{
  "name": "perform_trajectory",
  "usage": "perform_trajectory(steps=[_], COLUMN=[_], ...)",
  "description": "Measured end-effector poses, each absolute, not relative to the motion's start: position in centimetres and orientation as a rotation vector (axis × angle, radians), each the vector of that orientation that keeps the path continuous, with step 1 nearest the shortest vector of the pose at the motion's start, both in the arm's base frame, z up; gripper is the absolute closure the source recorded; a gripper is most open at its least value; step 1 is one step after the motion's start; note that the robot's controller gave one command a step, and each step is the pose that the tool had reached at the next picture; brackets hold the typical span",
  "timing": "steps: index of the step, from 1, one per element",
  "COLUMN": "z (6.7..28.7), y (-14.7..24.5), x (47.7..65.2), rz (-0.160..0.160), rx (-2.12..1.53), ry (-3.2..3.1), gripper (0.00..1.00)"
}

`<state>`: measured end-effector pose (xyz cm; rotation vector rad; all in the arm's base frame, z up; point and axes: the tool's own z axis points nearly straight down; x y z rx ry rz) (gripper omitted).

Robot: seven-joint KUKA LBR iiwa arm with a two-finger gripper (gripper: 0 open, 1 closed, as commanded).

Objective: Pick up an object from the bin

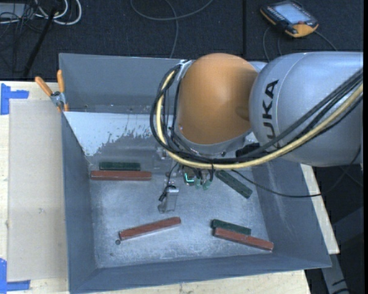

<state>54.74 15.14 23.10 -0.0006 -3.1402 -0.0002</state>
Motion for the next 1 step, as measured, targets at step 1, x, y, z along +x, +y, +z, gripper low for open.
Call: perform_trajectory(steps=[1], z=[19.29], y=[15.36], x=[53.48], rz=[-0.003], rx=[-0.043], ry=[-3.148], gripper=[0.0])
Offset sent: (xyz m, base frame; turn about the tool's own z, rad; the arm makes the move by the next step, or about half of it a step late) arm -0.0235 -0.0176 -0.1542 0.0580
